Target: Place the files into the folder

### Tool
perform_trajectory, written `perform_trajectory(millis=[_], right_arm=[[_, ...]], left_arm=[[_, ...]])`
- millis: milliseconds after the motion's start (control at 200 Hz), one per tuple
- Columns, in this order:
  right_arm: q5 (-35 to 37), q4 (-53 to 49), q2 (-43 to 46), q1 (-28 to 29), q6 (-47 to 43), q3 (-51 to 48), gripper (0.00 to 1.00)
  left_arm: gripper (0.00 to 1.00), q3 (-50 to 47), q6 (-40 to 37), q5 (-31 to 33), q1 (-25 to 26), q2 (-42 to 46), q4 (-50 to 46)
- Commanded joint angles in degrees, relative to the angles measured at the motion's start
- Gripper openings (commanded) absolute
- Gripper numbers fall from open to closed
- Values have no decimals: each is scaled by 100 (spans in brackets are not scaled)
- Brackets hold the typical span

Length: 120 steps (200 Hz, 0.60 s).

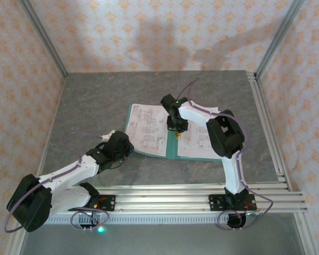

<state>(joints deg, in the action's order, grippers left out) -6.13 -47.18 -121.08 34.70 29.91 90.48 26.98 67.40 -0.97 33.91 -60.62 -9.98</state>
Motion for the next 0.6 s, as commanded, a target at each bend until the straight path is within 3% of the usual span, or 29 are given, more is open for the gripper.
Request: perform_trajectory(millis=[0,195,450,596], right_arm=[[-563,-146,-530,55,-68,-49,16],[-956,-104,-649,125,31,381,16],[-1766,25,-1151,468,525,1553,18],[-2251,78,-1488,657,640,2407,29]], left_arm=[[0,316,-792,314,305,348,-359],[0,647,-1371,611,388,989,-1269],[0,1331,-1931,1085,395,1211,-2491],[0,1711,-2290,1374,388,1196,-2984]])
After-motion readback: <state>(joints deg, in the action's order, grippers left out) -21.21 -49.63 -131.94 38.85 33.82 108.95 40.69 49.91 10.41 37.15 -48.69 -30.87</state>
